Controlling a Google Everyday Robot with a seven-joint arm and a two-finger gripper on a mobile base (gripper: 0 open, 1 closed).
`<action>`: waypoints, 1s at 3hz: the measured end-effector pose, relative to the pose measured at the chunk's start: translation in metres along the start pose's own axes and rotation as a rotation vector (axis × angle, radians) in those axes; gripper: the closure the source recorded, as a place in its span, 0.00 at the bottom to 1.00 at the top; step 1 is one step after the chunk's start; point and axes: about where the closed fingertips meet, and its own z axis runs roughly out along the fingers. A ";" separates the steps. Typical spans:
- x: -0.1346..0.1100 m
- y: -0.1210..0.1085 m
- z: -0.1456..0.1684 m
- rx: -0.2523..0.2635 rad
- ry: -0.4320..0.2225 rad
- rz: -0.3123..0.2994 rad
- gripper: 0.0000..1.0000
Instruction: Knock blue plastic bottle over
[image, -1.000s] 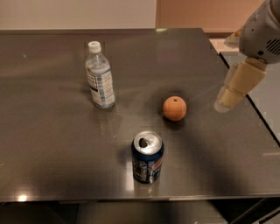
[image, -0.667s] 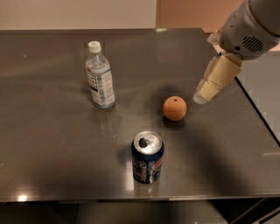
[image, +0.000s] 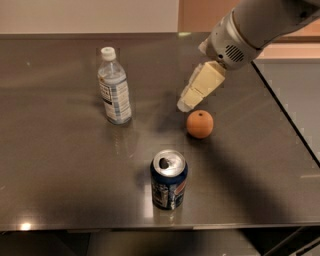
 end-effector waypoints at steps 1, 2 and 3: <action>-0.024 0.000 0.027 -0.019 -0.071 0.012 0.00; -0.047 -0.001 0.048 -0.018 -0.138 0.004 0.00; -0.067 -0.003 0.068 -0.029 -0.204 -0.001 0.00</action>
Offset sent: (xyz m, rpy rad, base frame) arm 0.0422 0.0917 -0.0160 0.2095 -0.0663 0.0491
